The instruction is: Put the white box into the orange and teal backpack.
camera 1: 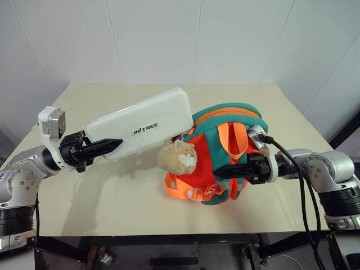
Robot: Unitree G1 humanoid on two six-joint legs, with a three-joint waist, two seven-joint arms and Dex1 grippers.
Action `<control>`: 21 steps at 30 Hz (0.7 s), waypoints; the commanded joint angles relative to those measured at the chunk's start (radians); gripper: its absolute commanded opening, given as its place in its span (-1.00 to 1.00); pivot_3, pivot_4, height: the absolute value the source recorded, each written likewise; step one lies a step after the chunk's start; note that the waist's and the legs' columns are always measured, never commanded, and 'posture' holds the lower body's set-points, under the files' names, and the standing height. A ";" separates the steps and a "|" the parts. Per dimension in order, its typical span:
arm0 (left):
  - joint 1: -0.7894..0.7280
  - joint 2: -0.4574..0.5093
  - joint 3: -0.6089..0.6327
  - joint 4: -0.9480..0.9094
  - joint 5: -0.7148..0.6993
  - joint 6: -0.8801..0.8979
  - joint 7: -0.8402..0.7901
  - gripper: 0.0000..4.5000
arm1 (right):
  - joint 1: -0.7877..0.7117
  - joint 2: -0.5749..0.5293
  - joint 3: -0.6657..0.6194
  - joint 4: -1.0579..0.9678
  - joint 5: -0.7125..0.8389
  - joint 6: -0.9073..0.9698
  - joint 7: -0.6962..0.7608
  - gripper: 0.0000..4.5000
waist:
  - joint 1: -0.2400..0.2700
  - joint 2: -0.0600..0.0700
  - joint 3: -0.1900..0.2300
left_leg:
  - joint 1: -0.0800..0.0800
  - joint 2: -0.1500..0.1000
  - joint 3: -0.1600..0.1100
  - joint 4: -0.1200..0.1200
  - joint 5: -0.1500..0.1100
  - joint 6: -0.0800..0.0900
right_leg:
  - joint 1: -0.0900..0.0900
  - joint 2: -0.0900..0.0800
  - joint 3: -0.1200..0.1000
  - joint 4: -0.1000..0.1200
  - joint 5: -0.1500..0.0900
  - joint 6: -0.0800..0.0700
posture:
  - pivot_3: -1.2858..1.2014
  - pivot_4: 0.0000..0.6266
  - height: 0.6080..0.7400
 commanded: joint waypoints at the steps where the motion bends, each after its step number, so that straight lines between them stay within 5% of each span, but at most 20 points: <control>1: -0.005 0.044 -0.007 0.012 0.036 -0.026 -0.031 -0.41 | -0.002 0.003 -0.030 -0.032 0.021 0.003 -0.001 -0.97 | 0.000 0.000 0.000 | 0.000 0.000 0.000 0.000 0.000 0.000 | 0.000 0.000 0.000 0.000 0.000 0.000 | 0.03 -0.52 1.00; 12: 0.058 0.116 -0.035 0.012 0.073 -0.020 -0.092 -0.41 | -0.001 0.017 -0.025 -0.019 0.012 -0.013 0.000 -0.97 | 0.000 0.000 0.000 | 0.000 0.000 0.001 0.000 -0.001 0.001 | 0.000 0.000 0.000 0.000 0.000 0.000 | 0.03 -0.52 1.00; 21: 0.040 0.104 -0.113 0.057 0.222 -0.205 -0.110 -0.41 | 0.017 0.020 -0.036 -0.029 0.016 -0.013 -0.004 -0.97 | 0.001 0.000 0.000 | 0.000 0.000 0.001 0.000 -0.001 0.001 | 0.000 0.000 0.001 0.000 0.000 0.000 | 0.03 -0.52 1.00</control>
